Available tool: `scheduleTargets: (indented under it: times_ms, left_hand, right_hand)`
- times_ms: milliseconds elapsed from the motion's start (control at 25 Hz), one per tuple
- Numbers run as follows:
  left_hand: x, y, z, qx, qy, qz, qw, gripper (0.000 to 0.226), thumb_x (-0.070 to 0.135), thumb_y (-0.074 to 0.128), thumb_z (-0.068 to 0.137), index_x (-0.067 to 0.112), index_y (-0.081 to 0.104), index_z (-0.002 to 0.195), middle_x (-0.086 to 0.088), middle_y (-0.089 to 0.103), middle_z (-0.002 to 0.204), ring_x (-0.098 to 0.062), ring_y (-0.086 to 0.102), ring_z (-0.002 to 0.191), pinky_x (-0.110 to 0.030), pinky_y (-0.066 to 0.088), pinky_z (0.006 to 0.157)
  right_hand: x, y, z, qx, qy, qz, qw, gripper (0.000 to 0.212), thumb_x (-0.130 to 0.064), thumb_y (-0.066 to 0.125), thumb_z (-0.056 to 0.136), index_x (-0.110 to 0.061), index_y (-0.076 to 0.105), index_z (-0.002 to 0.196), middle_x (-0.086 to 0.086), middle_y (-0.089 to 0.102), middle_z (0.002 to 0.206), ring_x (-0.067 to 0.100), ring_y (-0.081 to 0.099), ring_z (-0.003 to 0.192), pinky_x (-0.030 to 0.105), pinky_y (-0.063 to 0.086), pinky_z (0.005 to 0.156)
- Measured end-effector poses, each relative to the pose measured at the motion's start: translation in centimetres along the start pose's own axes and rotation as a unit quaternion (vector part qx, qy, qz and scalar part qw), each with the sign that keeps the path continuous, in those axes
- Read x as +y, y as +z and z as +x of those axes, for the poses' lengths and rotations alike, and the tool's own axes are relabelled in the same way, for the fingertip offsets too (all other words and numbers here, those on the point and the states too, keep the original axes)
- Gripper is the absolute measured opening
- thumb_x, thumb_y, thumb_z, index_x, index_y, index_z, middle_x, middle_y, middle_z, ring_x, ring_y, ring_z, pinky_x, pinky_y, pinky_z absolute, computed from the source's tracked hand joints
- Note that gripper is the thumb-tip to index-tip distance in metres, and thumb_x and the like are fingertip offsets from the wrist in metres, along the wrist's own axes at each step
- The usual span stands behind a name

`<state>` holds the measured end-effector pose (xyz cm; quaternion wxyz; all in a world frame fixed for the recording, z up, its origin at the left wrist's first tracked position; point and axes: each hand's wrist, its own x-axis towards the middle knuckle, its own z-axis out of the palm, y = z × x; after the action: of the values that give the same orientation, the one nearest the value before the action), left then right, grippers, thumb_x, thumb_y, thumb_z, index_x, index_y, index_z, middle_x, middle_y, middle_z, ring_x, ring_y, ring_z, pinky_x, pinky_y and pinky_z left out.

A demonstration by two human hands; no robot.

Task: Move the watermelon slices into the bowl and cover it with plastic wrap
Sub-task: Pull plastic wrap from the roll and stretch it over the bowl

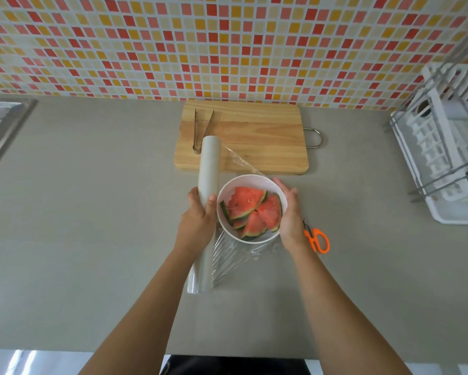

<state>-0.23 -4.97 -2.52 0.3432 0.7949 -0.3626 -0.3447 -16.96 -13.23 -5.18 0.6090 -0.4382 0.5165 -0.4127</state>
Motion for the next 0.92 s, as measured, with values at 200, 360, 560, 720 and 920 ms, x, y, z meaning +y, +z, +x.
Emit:
scheduleTargets:
  times_ms: [200, 360, 560, 720, 920]
  left_hand:
    - [0.2, 0.2, -0.1, 0.005, -0.003, 0.006, 1.0, 0.049, 0.053, 0.031, 0.096, 0.023, 0.029, 0.134, -0.006, 0.057, 0.099, -0.032, 0.056, 0.089, -0.038, 0.041, 0.075]
    - [0.2, -0.5, -0.2, -0.009, -0.013, -0.005, 1.0, 0.048, 0.053, 0.037, 0.093, 0.03, 0.029, 0.135, -0.001, 0.057, 0.097, -0.023, 0.058, 0.084, -0.031, 0.039, 0.068]
    - [-0.4, -1.4, -0.3, -0.04, 0.0, 0.019, 0.999, 0.065, 0.051, 0.047, 0.091, 0.031, 0.021, 0.147, -0.001, 0.057, 0.12, -0.026, 0.054, 0.109, -0.03, 0.037, 0.082]
    - [-0.6, -2.3, -0.7, 0.005, -0.073, -0.048, 0.996, 0.059, 0.055, 0.05, 0.089, 0.022, 0.036, 0.134, -0.005, 0.059, 0.121, -0.023, 0.058, 0.098, -0.032, 0.042, 0.079]
    - [-0.6, -3.1, -1.3, -0.013, -0.1, -0.076, 0.992, 0.049, 0.059, 0.05, 0.085, 0.022, 0.042, 0.117, 0.0, 0.059, 0.102, -0.021, 0.061, 0.09, -0.038, 0.05, 0.075]
  right_hand:
    - [0.2, 0.1, -0.1, 0.045, 0.076, -0.039, 0.995, 0.042, -0.042, 0.027, 0.098, -0.018, 0.057, 0.114, 0.001, 0.059, 0.117, 0.001, 0.056, 0.099, 0.025, 0.038, 0.095]
    - [0.0, 0.2, -0.1, 0.069, 0.068, -0.059, 0.994, 0.034, -0.041, 0.033, 0.097, -0.025, 0.062, 0.087, -0.017, 0.061, 0.086, -0.02, 0.056, 0.069, 0.004, 0.04, 0.062]
    - [-0.1, 0.1, -0.2, 0.074, 0.062, -0.045, 0.994, 0.03, -0.036, 0.038, 0.096, -0.027, 0.061, 0.079, -0.015, 0.063, 0.081, -0.012, 0.06, 0.069, 0.013, 0.043, 0.064]
    - [0.0, 0.0, 0.0, 0.071, 0.061, -0.064, 0.994, 0.03, -0.036, 0.036, 0.097, -0.027, 0.06, 0.082, -0.012, 0.063, 0.088, -0.002, 0.058, 0.083, 0.024, 0.042, 0.076]
    - [0.2, 0.1, 0.1, 0.083, 0.064, -0.082, 0.991, 0.028, -0.039, 0.036, 0.096, -0.025, 0.059, 0.092, -0.008, 0.062, 0.096, 0.013, 0.057, 0.097, 0.03, 0.041, 0.089]
